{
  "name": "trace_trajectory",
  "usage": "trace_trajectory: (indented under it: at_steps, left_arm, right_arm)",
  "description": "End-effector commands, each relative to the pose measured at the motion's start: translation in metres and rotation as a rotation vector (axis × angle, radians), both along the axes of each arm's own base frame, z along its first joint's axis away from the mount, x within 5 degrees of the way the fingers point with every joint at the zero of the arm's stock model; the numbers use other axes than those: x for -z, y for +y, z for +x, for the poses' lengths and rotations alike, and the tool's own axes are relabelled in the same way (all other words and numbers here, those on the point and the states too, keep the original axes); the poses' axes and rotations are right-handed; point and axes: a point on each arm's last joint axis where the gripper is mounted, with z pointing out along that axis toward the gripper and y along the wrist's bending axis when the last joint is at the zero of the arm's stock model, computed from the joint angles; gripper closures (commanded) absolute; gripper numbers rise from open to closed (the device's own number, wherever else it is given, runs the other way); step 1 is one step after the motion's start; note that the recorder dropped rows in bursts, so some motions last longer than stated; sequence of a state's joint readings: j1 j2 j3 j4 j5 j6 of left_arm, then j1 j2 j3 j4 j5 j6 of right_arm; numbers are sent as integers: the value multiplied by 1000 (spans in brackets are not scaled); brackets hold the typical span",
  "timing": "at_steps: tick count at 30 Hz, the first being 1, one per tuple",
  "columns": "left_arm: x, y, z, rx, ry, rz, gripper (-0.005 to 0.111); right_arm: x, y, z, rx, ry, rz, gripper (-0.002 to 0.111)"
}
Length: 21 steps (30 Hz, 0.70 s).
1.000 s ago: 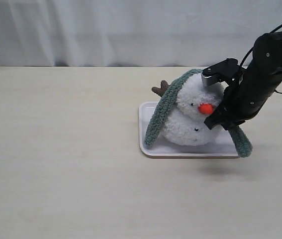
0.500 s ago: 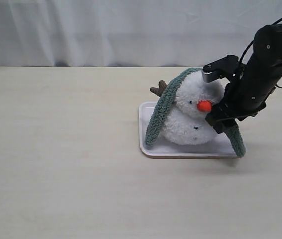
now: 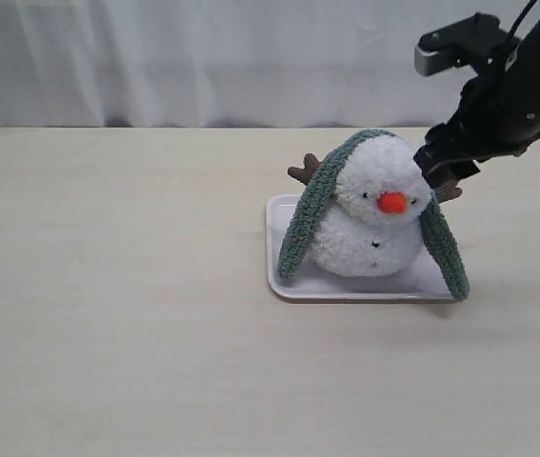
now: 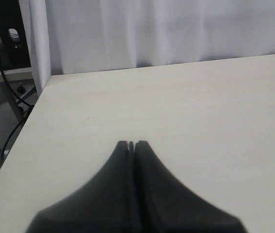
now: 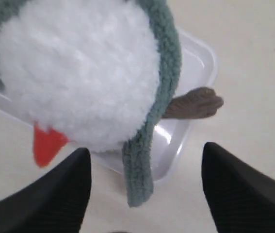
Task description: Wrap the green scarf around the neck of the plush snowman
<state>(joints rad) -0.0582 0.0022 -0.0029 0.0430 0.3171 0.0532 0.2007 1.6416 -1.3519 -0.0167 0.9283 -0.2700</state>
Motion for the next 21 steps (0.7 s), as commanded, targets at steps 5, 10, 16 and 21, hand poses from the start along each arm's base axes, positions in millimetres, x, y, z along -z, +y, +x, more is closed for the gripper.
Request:
trace_trajectory:
  at_steps: [5, 10, 16, 21]
  left_arm:
    - [0, 0, 0, 7, -7, -4, 107]
    - [0, 0, 0, 7, -7, -4, 107]
    - [0, 0, 0, 7, -7, -4, 107]
    - [0, 0, 0, 7, -7, -4, 107]
  right_arm:
    - [-48, 33, -19, -222, -161, 386, 82]
    - [-47, 64, -33, -406, -120, 432, 104]
    - [-29, 92, -48, -418, -41, 306, 95]
    - [-6, 105, -50, -352, 98, 256, 69]
